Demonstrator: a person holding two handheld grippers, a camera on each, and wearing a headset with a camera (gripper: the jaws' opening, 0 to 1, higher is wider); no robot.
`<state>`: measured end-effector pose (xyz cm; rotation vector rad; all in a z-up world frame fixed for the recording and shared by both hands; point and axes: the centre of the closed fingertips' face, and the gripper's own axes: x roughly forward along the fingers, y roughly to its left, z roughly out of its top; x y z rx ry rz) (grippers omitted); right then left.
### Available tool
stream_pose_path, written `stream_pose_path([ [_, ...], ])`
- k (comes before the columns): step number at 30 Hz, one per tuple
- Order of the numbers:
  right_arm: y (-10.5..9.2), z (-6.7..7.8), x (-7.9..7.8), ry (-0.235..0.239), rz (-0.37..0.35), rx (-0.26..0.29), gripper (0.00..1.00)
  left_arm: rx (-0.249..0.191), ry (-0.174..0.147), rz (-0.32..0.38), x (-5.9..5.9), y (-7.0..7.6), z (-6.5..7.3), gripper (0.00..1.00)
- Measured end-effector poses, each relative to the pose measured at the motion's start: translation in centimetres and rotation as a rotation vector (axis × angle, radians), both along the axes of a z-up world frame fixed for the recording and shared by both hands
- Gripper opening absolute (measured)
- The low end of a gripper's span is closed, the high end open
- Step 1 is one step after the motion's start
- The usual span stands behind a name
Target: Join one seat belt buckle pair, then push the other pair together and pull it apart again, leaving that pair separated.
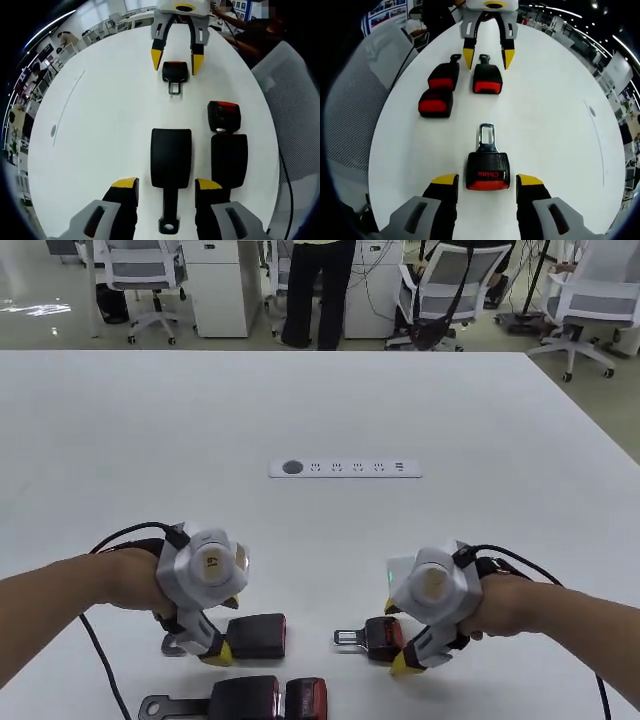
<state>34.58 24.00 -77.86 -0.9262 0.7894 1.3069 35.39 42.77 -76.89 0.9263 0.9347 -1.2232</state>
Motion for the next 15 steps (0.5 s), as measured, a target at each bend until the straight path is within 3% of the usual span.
stream_pose_path([
  [8, -0.9, 0.8, -0.2, -0.008, -0.03, 0.019, 0.51, -0.034, -0.015, 0.061, -0.3, 1.1, 1.2, 0.51],
  [15, -1.8, 1.1, -0.4, -0.014, -0.048, 0.027, 0.55, -0.063, -0.004, 0.122, -0.9, 2.3, 0.8, 0.54],
])
